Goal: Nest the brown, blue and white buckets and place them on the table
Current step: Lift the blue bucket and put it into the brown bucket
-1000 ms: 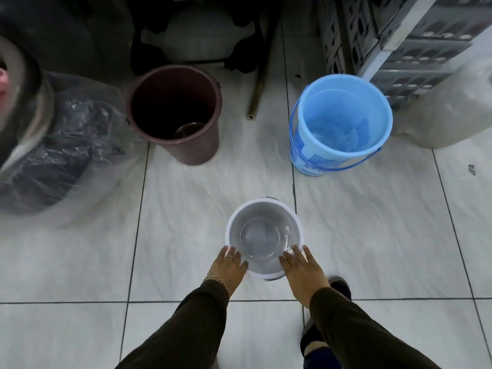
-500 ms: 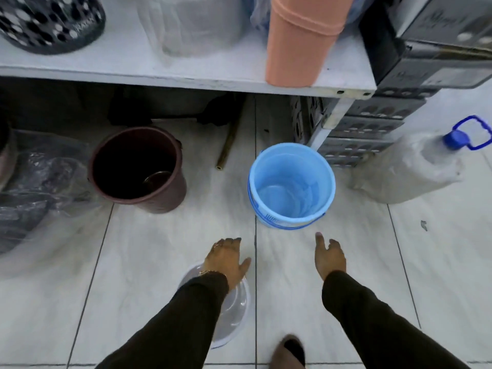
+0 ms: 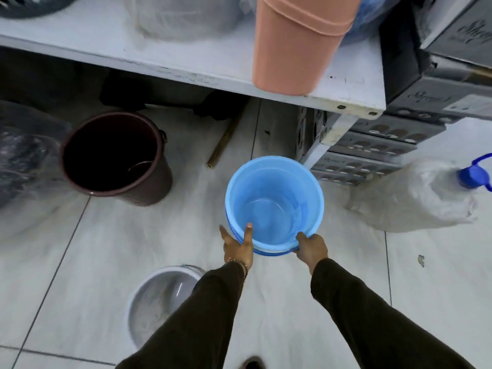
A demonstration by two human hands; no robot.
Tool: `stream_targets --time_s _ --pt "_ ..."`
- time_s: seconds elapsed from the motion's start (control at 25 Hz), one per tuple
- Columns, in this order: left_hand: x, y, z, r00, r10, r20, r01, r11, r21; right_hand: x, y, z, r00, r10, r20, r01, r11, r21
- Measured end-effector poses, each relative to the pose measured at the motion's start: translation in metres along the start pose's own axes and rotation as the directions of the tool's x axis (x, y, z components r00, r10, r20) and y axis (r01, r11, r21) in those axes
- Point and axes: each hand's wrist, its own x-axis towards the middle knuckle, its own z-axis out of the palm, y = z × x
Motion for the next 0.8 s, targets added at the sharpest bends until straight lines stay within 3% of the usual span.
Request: stream_targets --time_s 0.16,0.28,0.44,0.6,0.8 --pt "-0.020 0.025 -0.063 0.991 -0.092 -0.093 0.078 0.987 -0.140 -0.069 -0.016 -0.008 0.994 -0.009 0.107 -0.003 0.994 0.110" --pt "-0.048 0.039 -0.116 0.996 -0.039 -0.082 0.009 0.940 -0.340 -0.124 -0.045 -0.012 0.965 -0.080 0.248 0.042 0.987 0.156" --pt "-0.088 0.060 -0.179 0.968 0.001 -0.250 -0.103 0.913 -0.394 -0.185 -0.114 0.006 0.925 -0.225 0.305 0.187 0.971 0.148" --pt "-0.107 0.094 -0.239 0.887 0.085 -0.453 -0.257 0.907 -0.333 -0.229 -0.189 0.054 0.857 -0.355 0.373 0.331 0.935 0.130" --pt "-0.075 0.133 -0.318 0.869 -0.012 -0.494 -0.208 0.898 -0.387 -0.256 -0.265 0.141 0.810 -0.385 0.443 0.406 0.913 0.051"
